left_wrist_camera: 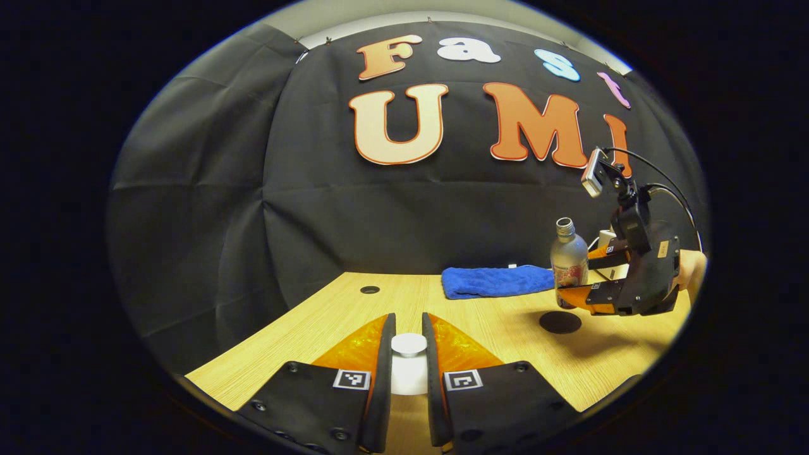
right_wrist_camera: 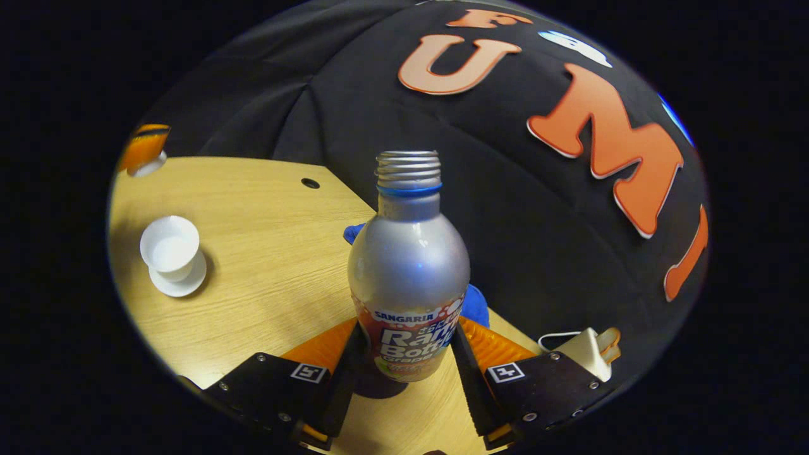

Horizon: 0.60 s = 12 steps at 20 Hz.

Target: Open the teacup lid with one hand, grasp the water bottle and pour water into the teacup with the other hand; after pouring, place the water bottle on the coaster and then close the teacup lid.

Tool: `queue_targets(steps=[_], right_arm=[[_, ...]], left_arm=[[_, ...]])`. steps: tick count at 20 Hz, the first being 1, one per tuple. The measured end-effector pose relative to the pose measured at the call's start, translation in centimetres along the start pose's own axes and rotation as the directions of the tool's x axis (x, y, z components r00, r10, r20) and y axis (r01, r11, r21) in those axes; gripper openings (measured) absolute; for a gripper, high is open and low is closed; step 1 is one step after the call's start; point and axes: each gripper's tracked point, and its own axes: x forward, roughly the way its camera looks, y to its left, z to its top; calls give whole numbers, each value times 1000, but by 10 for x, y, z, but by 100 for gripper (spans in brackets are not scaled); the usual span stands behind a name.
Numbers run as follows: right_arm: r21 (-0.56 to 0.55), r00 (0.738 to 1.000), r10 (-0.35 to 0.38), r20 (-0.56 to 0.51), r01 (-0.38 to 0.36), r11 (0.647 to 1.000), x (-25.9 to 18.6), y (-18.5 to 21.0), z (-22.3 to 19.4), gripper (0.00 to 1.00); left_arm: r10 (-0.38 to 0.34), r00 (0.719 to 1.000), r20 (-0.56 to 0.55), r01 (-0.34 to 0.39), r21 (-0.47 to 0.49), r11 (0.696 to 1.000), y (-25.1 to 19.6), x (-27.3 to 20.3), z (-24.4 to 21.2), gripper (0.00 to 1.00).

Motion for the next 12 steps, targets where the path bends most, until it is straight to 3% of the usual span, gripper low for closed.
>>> queue_targets(steps=[5,8,9,12], right_arm=[[260,998,59,-23,-51,964,13,-7,-24,77],[433,992,125,14,-119,893,21,-4,-27,77],[463,991,132,15,-124,878,22,-4,-28,75],[467,991,134,6,-121,876,19,-2,-34,77]], left_arm=[[-11,1000,-16,11,9,1000,-13,4,-2,29],[-15,999,-28,15,4,1000,-21,7,-7,28],[-19,999,-31,19,3,1000,-23,9,-8,28],[-25,999,-34,26,0,1000,-31,10,-8,29]])
